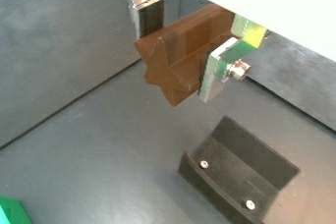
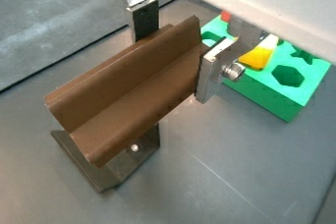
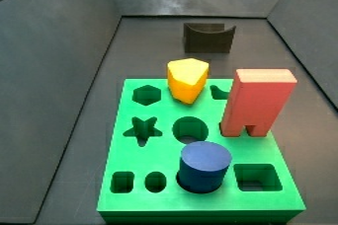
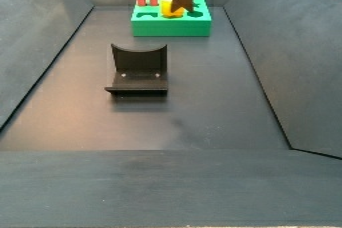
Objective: Pick up the star object. Move up. Place the star object on the fixture. Regrasp the star object. Move to above the board. Insert the star object.
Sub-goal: Place the star object on the fixture.
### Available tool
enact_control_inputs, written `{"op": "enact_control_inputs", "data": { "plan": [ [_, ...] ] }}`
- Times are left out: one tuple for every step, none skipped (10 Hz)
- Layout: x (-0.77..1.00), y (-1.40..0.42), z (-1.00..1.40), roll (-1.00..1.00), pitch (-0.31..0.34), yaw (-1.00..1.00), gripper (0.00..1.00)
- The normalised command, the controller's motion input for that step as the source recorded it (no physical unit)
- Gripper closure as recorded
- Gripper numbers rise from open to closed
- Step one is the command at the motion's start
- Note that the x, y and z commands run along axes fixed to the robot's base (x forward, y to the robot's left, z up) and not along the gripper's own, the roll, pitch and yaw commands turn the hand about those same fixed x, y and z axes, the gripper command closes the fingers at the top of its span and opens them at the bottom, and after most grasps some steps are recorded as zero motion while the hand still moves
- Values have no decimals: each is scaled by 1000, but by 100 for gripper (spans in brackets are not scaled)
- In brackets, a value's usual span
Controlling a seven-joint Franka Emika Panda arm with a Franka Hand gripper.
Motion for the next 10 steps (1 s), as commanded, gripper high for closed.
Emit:
{"op": "enact_control_inputs", "data": {
  "plan": [
    [1000, 317, -249, -1000, -6, -18, 100],
    [1000, 343, -258, -1000, -6, -27, 100],
    [1000, 284, -209, -1000, -10, -33, 100],
    [1000, 204, -154, -1000, -4, -35, 100],
    [964, 159, -106, -1000, 15, -37, 100],
    [839, 111, -52, -1000, 44, -43, 100],
    [762, 87, -37, -1000, 59, -49, 100],
    [684, 70, -32, -1000, 68, -58, 100],
    [580, 58, -26, -1000, 82, -73, 100],
    [500, 53, -22, -1000, 96, -88, 100]
  ]
}}
